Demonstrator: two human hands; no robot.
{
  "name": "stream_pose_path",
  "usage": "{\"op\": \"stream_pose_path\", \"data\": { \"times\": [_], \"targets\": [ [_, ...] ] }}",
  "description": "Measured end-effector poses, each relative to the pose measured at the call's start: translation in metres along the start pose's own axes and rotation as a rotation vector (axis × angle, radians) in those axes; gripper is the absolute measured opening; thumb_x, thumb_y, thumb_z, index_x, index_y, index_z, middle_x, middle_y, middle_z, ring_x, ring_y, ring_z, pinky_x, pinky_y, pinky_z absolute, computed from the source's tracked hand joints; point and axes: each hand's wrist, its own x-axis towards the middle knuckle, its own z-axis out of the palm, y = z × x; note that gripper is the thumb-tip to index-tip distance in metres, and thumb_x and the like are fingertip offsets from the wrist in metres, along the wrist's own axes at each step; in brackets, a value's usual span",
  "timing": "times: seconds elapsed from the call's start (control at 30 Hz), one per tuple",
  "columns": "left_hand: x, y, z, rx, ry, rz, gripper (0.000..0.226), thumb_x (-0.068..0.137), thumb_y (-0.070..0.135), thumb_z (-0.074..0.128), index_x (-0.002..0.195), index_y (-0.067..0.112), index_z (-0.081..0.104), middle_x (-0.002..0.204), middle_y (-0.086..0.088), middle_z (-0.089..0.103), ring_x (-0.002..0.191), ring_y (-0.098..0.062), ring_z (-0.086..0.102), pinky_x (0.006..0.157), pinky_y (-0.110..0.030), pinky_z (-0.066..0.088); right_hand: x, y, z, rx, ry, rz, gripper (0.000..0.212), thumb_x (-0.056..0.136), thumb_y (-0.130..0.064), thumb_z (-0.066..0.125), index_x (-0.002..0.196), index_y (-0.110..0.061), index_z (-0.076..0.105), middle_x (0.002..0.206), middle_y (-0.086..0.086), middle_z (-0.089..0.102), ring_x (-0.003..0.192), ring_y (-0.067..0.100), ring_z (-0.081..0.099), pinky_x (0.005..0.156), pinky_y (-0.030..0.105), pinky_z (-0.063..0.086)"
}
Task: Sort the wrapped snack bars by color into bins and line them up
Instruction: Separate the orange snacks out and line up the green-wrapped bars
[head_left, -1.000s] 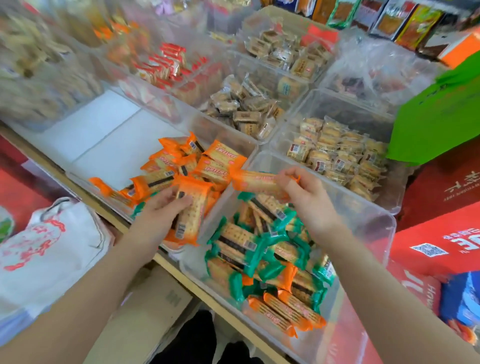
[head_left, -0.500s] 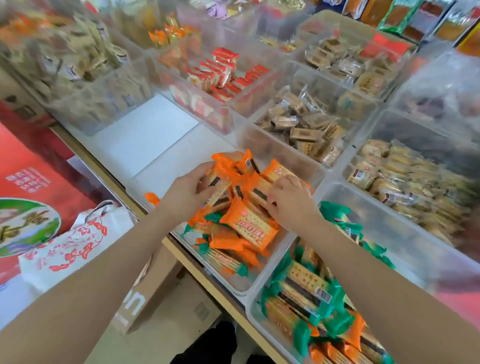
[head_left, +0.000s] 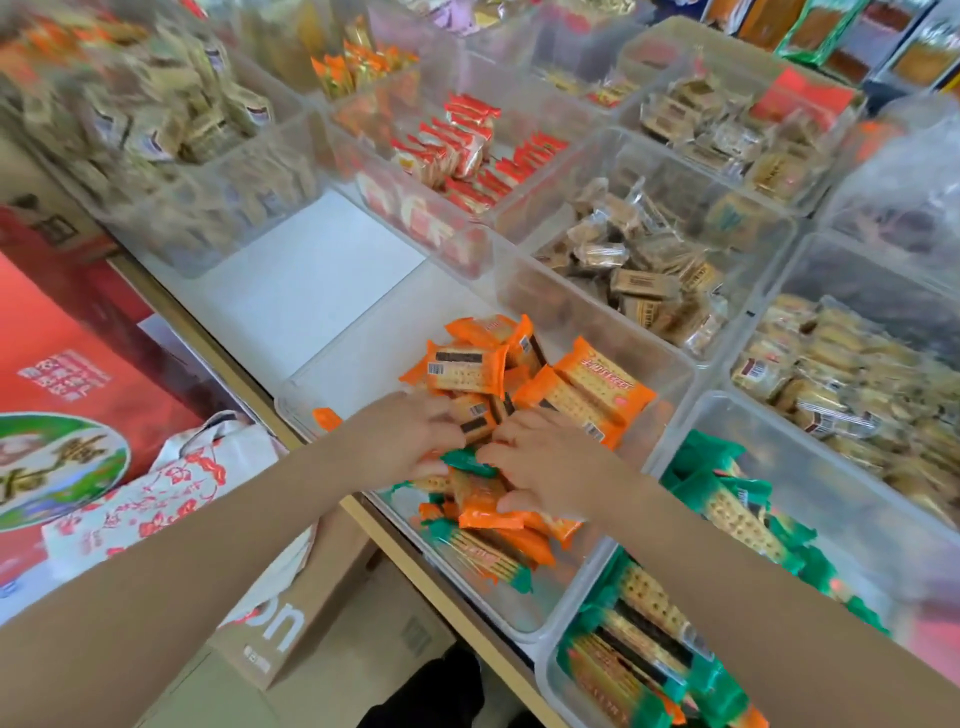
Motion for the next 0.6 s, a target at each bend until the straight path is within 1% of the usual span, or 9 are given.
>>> {"op": "stream_pose_path", "data": {
  "times": [0.07,0.13,0.23,0.33,0.43,0.47,0.53,0.57,0.6],
  "targets": [
    [0.004,0.003,0.0,0.031,-0.218,-0.096,0.042,0.082,0.043,0.06,0.119,0.023,0.058,0.128,-0.007,0.048,0.115,-0.026,0.047,0.09,-0.039,0.04,-0.002,0.011,-0.008,0.028,0.006,0.081,0.051,0.09,-0.047,0.05,0.135,-0.025,0.04,0.133,0.001,0.044,0.128,0.022,0.032,0.107,0.034,0.021],
    [0.013,0.004,-0.001,0.203,-0.373,-0.15,0.052,0.086,0.045,0.055,0.134,0.03,0.043,0.147,-0.004,0.024,0.132,-0.024,0.025,0.104,-0.035,0.025,-0.005,0.023,-0.013,0.024,0.048,0.165,0.046,0.091,-0.041,0.051,0.132,-0.024,0.041,0.131,-0.001,0.046,0.126,0.022,0.035,0.106,0.033,0.022],
    [0.018,0.001,-0.003,0.277,-0.38,-0.174,0.048,0.088,0.028,0.056,0.134,0.03,0.041,0.154,-0.006,0.013,0.138,-0.025,0.017,0.108,-0.038,0.024,-0.005,0.032,-0.013,0.007,0.127,0.302,0.037,0.088,-0.03,0.054,0.124,-0.022,0.05,0.124,0.001,0.051,0.122,0.026,0.04,0.106,0.036,0.025],
    [0.015,-0.011,-0.012,0.314,-0.212,-0.153,0.046,0.078,0.02,0.069,0.12,0.033,0.056,0.151,-0.011,0.025,0.136,-0.027,0.029,0.103,-0.037,0.034,0.0,0.021,-0.009,-0.02,0.21,0.328,0.026,0.069,-0.017,0.074,0.094,-0.018,0.069,0.1,0.006,0.062,0.1,0.032,0.058,0.091,0.042,0.044],
    [0.01,-0.019,-0.019,0.283,-0.419,-0.281,0.055,0.083,0.022,0.061,0.133,0.034,0.043,0.156,-0.007,0.004,0.141,-0.026,0.011,0.111,-0.037,0.021,0.01,0.001,-0.005,-0.038,0.255,0.191,0.02,0.062,-0.023,0.08,0.079,-0.019,0.071,0.087,0.002,0.065,0.086,0.027,0.063,0.077,0.036,0.051],
    [0.008,-0.02,-0.018,0.271,-0.402,-0.262,0.054,0.079,0.022,0.066,0.129,0.033,0.049,0.153,-0.01,0.015,0.138,-0.028,0.021,0.107,-0.038,0.028,0.015,-0.006,-0.004,-0.023,0.22,0.118,0.02,0.071,-0.026,0.075,0.088,-0.017,0.07,0.093,0.003,0.065,0.092,0.027,0.061,0.081,0.038,0.048],
    [0.01,-0.018,-0.023,0.227,-0.249,-0.209,0.04,0.059,0.023,0.082,0.097,0.03,0.069,0.122,-0.009,0.055,0.104,-0.027,0.056,0.076,-0.034,0.049,0.027,-0.018,0.003,0.001,0.1,0.054,0.03,0.089,-0.032,0.057,0.113,-0.015,0.06,0.113,0.005,0.058,0.109,0.027,0.051,0.092,0.039,0.039],
    [0.009,-0.015,-0.027,0.2,-0.165,-0.17,0.03,0.058,0.023,0.083,0.085,0.027,0.071,0.102,-0.004,0.062,0.086,-0.022,0.061,0.063,-0.029,0.049,0.032,-0.02,0.005,-0.013,0.068,0.075,0.035,0.093,-0.035,0.05,0.121,-0.015,0.054,0.12,0.005,0.055,0.114,0.026,0.048,0.095,0.038,0.035],
    [0.006,-0.017,-0.022,0.148,-0.242,-0.172,0.019,0.068,0.024,0.078,0.085,0.024,0.07,0.093,0.0,0.062,0.08,-0.018,0.06,0.06,-0.027,0.047,0.037,-0.021,0.006,-0.033,0.057,0.103,0.038,0.094,-0.038,0.046,0.125,-0.015,0.05,0.123,0.004,0.054,0.116,0.025,0.047,0.096,0.037,0.034]
  ]
}}
